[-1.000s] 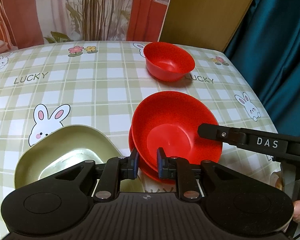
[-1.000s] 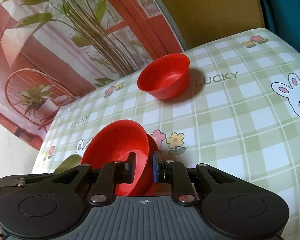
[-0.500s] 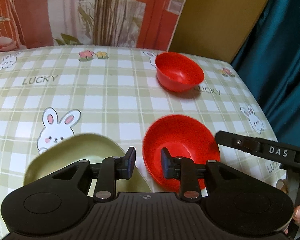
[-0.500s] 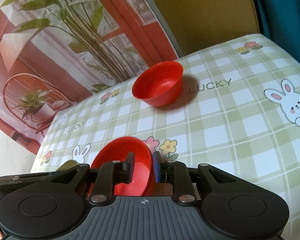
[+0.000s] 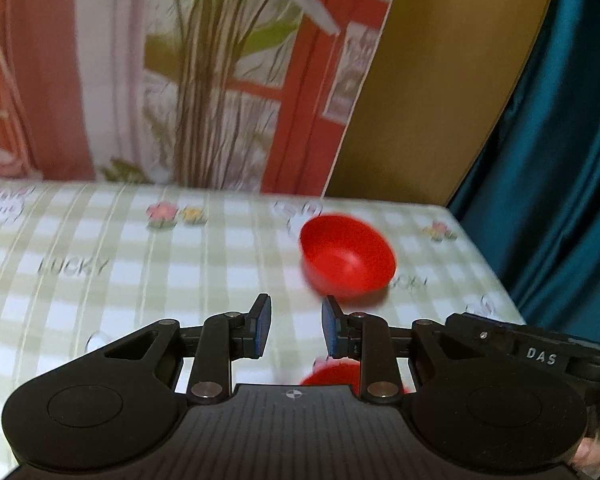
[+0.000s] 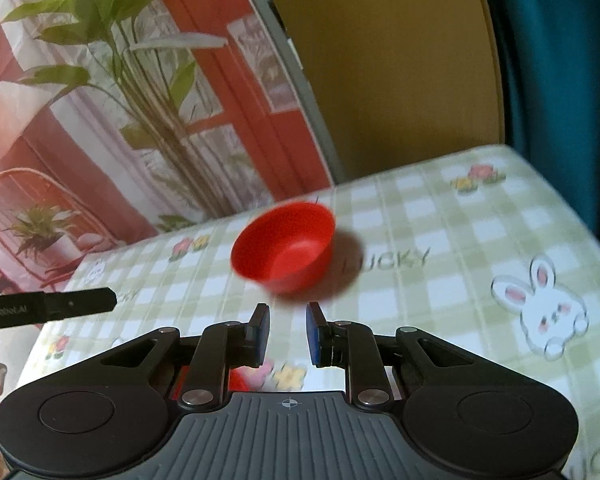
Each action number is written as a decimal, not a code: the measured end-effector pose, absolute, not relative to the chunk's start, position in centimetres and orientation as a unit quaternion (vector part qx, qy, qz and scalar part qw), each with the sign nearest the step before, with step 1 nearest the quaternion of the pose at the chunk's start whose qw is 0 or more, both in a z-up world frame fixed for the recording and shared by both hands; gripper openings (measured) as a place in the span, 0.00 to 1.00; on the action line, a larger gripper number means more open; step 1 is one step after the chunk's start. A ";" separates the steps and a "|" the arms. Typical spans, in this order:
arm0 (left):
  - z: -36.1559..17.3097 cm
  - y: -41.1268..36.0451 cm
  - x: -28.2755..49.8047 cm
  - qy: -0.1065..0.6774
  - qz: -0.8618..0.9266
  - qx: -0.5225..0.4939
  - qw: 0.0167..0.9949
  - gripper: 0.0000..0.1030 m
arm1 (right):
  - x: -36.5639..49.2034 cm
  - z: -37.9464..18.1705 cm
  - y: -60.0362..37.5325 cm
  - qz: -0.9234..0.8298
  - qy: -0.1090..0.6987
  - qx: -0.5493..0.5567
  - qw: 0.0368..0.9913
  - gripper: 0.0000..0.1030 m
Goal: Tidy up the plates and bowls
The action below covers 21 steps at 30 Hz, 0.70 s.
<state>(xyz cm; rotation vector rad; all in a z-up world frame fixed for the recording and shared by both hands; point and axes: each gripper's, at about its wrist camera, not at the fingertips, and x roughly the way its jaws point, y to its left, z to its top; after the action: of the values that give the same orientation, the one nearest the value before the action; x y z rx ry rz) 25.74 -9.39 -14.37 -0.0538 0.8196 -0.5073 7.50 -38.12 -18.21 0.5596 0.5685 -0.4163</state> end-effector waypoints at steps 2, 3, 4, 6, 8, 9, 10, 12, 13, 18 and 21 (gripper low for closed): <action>-14.3 -10.3 26.4 0.384 -0.254 -0.023 0.887 0.28 | 8.2 -18.4 -39.0 -0.208 0.273 0.263 0.902 0.19; -14.4 -10.7 26.8 0.382 -0.257 -0.021 0.888 0.28 | 8.6 -18.5 -39.4 -0.209 0.273 0.263 0.902 0.19; -14.6 -11.2 27.2 0.381 -0.260 -0.019 0.887 0.28 | 9.0 -18.7 -40.0 -0.211 0.271 0.264 0.901 0.19; -15.2 -11.9 28.2 0.384 -0.266 -0.018 0.884 0.28 | 9.8 -19.2 -40.9 -0.217 0.270 0.266 0.900 0.19; -16.0 -12.6 29.3 0.390 -0.268 -0.017 0.881 0.28 | 10.8 -19.7 -41.8 -0.217 0.269 0.271 0.898 0.19; -16.3 -12.8 29.9 0.393 -0.270 -0.018 0.879 0.28 | 11.2 -20.1 -42.1 -0.217 0.270 0.273 0.897 0.19; -16.8 -13.0 30.5 0.398 -0.271 -0.019 0.876 0.28 | 11.8 -20.4 -42.5 -0.217 0.271 0.275 0.896 0.19; -17.7 -13.8 31.6 0.408 -0.272 -0.020 0.871 0.28 | 12.7 -21.0 -43.1 -0.217 0.273 0.278 0.895 0.19; -18.1 -14.1 32.1 0.411 -0.273 -0.021 0.870 0.28 | 13.1 -21.3 -43.4 -0.216 0.274 0.280 0.894 0.19; -19.8 -15.3 34.0 0.430 -0.279 -0.017 0.859 0.28 | 14.7 -22.5 -44.5 -0.216 0.275 0.289 0.891 0.19; -20.9 -15.9 34.9 0.440 -0.280 -0.018 0.853 0.28 | 15.2 -23.2 -45.1 -0.220 0.276 0.295 0.888 0.19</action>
<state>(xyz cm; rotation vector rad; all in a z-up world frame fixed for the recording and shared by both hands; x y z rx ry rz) 34.91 -15.90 -20.87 -0.0380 0.9254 -0.5891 15.21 -45.07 -23.24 0.6125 0.5726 -0.4561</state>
